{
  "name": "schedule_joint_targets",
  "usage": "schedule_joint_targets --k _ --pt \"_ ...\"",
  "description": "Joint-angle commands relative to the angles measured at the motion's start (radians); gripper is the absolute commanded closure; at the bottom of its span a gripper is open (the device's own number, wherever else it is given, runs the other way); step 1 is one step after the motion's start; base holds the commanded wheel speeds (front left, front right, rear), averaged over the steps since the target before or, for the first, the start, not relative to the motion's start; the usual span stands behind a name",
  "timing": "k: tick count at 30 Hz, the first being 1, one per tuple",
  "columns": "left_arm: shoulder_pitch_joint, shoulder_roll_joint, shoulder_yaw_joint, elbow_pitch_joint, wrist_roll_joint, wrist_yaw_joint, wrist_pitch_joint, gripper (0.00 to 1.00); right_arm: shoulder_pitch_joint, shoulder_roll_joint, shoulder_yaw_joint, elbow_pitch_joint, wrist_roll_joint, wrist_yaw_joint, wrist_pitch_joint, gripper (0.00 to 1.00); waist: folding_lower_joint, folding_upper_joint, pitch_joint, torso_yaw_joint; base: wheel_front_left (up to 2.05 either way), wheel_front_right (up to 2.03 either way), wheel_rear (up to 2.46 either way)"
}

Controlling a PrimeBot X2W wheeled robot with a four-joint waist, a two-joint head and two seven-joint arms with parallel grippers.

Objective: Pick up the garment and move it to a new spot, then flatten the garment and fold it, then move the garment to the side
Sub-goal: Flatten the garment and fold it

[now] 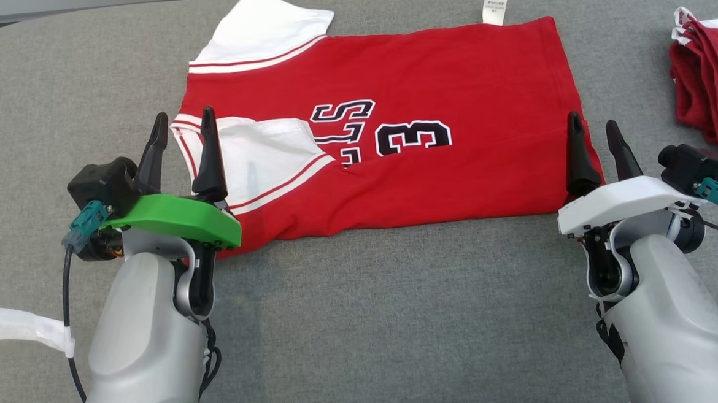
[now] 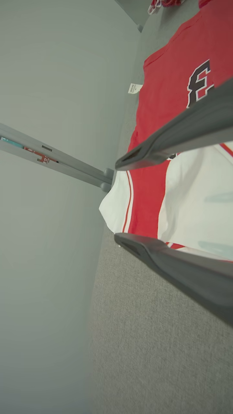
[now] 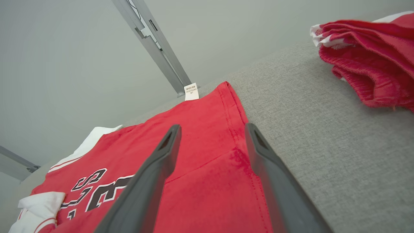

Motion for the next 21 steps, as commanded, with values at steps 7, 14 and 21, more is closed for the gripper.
schedule_joint_targets --k 7,14,21 --pt "0.067 0.018 -0.029 -0.013 0.026 -0.005 0.011 0.0 0.088 -0.003 -0.007 -0.075 -0.109 0.0 -0.002 0.0 0.0 0.0 -0.065 0.021 0.0 0.0 0.0" --pt "0.173 0.069 -0.051 -0.046 0.012 0.01 0.148 0.0 0.198 -0.003 -0.046 -0.168 -0.209 0.0 0.07 0.0 0.0 0.0 -0.11 0.044 0.0 0.0 0.0" --pt "0.289 0.075 -0.029 -0.097 -0.063 0.047 0.333 0.0 0.286 -0.003 -0.083 -0.28 -0.229 0.0 0.161 0.0 0.0 0.0 -0.112 0.049 0.0 0.0 0.0"
